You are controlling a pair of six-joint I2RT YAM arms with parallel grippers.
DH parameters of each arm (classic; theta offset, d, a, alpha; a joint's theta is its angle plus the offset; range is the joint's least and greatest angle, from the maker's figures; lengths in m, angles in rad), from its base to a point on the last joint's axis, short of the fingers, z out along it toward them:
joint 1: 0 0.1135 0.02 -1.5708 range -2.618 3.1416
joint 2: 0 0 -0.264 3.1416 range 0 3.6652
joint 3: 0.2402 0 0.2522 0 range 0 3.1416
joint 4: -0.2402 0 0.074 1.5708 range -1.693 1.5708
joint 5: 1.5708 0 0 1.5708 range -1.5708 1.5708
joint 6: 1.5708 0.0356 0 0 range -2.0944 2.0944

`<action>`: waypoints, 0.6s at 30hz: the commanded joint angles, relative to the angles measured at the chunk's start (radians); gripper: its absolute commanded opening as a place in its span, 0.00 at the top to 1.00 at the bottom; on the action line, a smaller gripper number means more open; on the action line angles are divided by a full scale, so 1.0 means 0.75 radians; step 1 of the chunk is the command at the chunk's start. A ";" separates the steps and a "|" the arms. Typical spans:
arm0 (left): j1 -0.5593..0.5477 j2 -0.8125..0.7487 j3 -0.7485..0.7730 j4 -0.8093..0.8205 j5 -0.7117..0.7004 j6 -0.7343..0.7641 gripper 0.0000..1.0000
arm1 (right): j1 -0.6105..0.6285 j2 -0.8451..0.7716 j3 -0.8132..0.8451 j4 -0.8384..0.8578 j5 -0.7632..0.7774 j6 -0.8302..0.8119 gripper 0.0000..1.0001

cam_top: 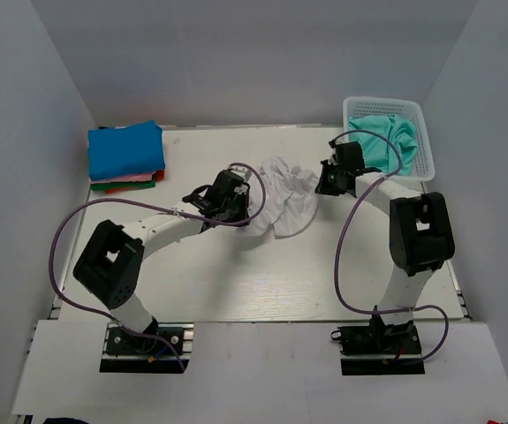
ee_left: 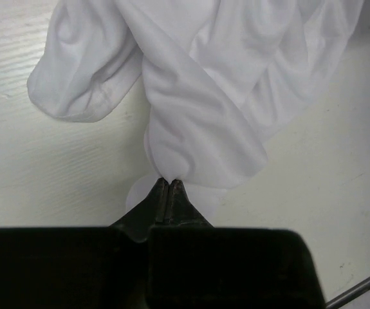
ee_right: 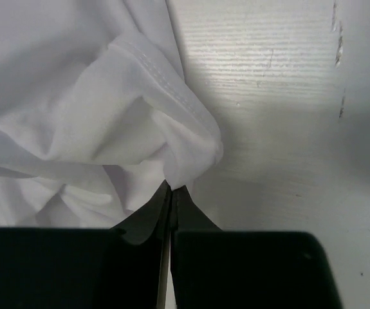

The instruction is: Fold and stack the t-shirts

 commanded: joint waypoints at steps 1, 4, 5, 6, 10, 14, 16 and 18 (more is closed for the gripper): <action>-0.006 -0.206 0.107 -0.028 -0.166 -0.014 1.00 | 0.002 -0.145 0.099 0.087 0.020 -0.005 1.00; 0.006 -0.315 0.144 -0.042 -0.334 -0.014 1.00 | 0.004 -0.319 0.111 0.093 0.045 -0.036 1.00; 0.006 -0.382 0.158 -0.068 -0.379 -0.002 1.00 | 0.002 -0.347 0.117 0.083 0.069 -0.058 1.00; 0.006 -0.413 0.201 -0.089 -0.465 -0.002 1.00 | 0.002 -0.406 0.131 0.065 0.102 -0.065 1.00; 0.024 -0.560 0.318 -0.199 -0.704 0.012 1.00 | -0.002 -0.597 0.236 0.005 0.234 -0.099 1.00; 0.024 -0.720 0.394 -0.293 -0.939 0.012 1.00 | -0.004 -0.746 0.264 0.038 0.472 -0.104 1.00; 0.024 -0.815 0.414 -0.310 -0.999 0.000 1.00 | -0.008 -0.828 0.283 0.036 0.548 -0.118 1.00; 0.024 -0.881 0.445 -0.310 -1.020 0.014 1.00 | -0.006 -0.867 0.342 0.022 0.521 -0.159 1.00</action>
